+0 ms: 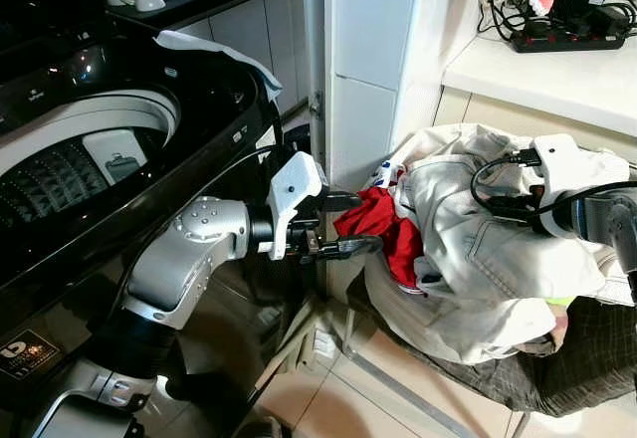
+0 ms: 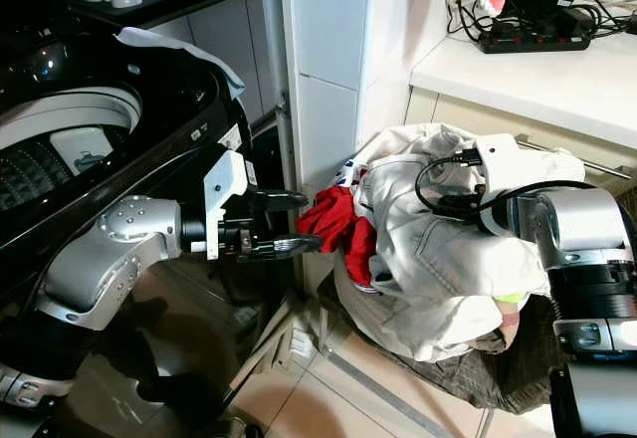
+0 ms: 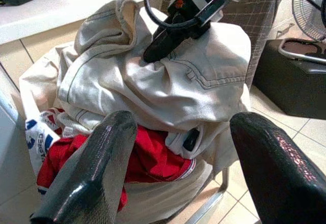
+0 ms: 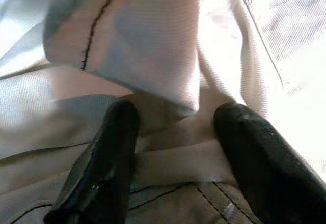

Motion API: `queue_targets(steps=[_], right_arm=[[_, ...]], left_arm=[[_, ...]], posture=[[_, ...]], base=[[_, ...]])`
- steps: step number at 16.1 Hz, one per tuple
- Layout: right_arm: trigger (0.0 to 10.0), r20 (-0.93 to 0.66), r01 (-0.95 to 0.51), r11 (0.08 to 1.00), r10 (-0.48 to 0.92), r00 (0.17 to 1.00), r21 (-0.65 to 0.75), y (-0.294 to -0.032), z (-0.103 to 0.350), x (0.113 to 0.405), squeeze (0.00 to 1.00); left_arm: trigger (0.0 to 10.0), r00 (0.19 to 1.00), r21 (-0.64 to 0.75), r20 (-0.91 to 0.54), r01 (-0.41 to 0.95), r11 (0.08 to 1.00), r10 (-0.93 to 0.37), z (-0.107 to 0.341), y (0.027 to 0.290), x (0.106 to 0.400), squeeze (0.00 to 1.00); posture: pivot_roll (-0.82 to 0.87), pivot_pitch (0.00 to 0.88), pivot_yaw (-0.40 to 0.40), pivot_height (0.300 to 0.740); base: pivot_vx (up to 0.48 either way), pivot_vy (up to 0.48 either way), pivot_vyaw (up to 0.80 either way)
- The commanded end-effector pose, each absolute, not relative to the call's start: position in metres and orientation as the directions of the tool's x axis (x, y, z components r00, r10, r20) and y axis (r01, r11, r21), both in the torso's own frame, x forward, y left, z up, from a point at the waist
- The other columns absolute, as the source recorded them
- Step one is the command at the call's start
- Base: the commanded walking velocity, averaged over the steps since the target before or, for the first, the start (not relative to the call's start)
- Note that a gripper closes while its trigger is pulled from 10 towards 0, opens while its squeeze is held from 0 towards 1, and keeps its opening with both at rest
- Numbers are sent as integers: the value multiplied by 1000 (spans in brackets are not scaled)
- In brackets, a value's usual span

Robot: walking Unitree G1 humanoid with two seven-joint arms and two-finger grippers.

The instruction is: Clothes washing

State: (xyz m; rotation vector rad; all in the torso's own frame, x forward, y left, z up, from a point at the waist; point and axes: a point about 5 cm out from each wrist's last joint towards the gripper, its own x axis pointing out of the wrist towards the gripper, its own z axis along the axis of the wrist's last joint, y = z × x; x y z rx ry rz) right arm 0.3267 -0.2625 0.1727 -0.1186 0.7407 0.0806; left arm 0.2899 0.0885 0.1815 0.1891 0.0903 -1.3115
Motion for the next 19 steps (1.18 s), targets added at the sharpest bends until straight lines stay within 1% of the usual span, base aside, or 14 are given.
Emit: queue_targets(steps=[1, 7, 19], right_arm=[[0, -680, -96, 993, 21, 733, -72, -264, 172, 327, 0], [0, -642, -84, 994, 20, 766, -70, -265, 179, 329, 0], [0, -603, -90, 995, 47, 796, -41, -264, 192, 331, 0]], left_arm=[[10000, 262, 103, -168, 963, 247, -950, 187, 90, 290, 0], [10000, 266, 108, -164, 962, 251, -950, 188, 88, 291, 0], [10000, 270, 113, -161, 961, 254, -949, 188, 88, 292, 0]], posture=[[-15, 0, 70, 740], [-16, 0, 71, 740], [-23, 0, 75, 740]], base=[[0, 0, 0], [0, 0, 0], [0, 0, 0]])
